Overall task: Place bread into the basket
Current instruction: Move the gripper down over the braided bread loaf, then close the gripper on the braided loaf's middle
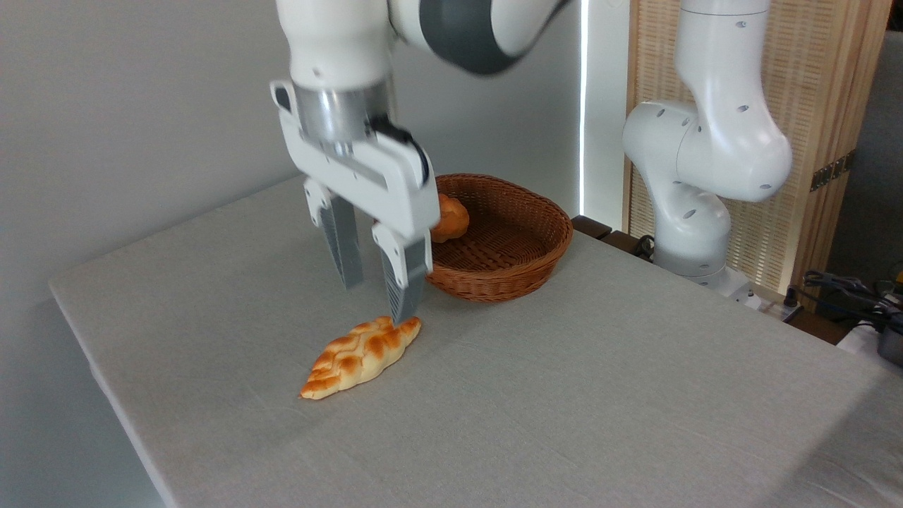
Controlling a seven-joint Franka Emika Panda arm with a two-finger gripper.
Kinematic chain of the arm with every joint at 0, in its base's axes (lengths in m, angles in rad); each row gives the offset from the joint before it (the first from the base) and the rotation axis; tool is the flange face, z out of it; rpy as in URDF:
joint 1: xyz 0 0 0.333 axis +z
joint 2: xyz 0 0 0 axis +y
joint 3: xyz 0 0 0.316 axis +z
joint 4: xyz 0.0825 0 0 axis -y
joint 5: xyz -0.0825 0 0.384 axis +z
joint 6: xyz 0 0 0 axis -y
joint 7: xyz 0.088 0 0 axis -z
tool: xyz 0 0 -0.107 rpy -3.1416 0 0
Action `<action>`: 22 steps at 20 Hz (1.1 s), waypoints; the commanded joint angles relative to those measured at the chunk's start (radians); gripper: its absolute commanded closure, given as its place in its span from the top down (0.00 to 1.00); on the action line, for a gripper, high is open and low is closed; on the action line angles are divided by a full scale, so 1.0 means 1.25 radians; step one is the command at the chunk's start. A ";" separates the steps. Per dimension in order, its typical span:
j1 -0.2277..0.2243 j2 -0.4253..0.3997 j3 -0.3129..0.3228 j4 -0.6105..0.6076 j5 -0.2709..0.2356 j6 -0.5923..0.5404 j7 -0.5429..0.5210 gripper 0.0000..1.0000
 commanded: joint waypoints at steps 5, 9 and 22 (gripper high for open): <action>-0.016 -0.022 -0.006 -0.098 -0.038 0.067 0.018 1.00; -0.033 0.007 -0.033 -0.116 -0.085 0.094 0.018 1.00; -0.054 0.038 -0.064 -0.185 -0.082 0.216 0.019 1.00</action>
